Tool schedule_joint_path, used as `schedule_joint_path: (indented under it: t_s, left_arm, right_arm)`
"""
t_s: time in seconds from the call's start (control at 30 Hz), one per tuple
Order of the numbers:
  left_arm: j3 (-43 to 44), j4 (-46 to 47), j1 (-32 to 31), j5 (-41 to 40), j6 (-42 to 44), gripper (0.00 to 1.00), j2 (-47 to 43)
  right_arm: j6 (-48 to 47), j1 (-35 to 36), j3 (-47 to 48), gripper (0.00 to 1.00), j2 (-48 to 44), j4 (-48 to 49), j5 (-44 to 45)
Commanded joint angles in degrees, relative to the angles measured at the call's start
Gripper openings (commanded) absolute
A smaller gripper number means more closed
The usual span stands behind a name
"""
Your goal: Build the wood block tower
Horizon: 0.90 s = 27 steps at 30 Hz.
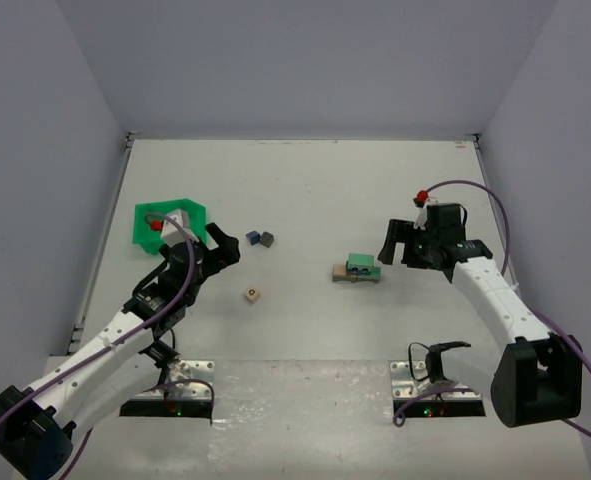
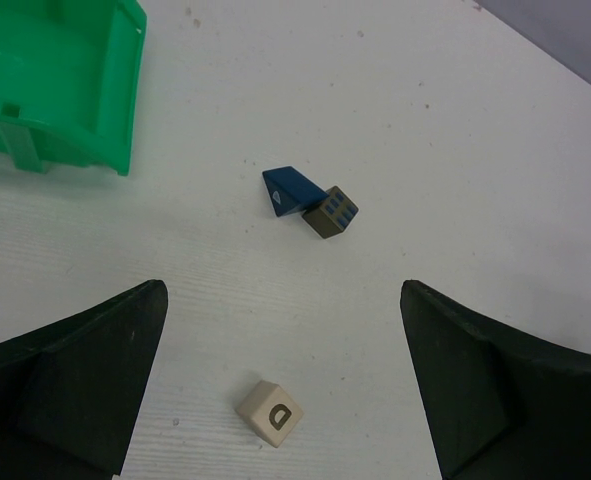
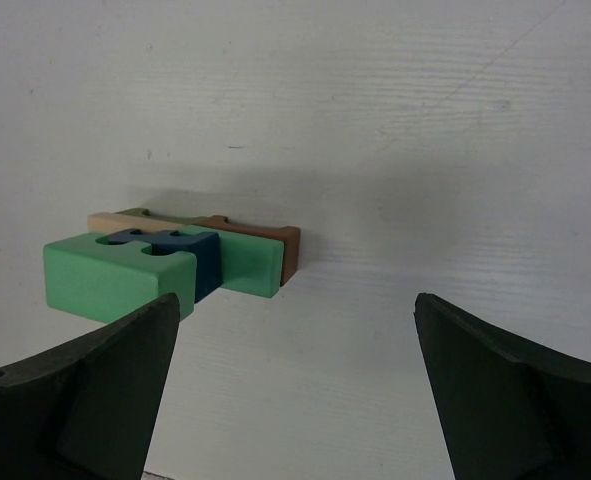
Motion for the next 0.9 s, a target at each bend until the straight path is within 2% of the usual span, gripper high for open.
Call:
schedule_joint_path:
  t_s: [0.0,0.87]
  left_arm:
    - [-0.4,1.9,-0.2,0.2,0.0,1.0,-1.0]
    - [-0.4,1.9,-0.2,0.7,-0.2,1.0,-0.5]
  right_arm:
    - [-0.5,-0.1,-0.1,0.99,0.8,2.5,-1.4]
    - [-1.1,-0.1,0.4,0.99,3.1,2.9,-3.6]
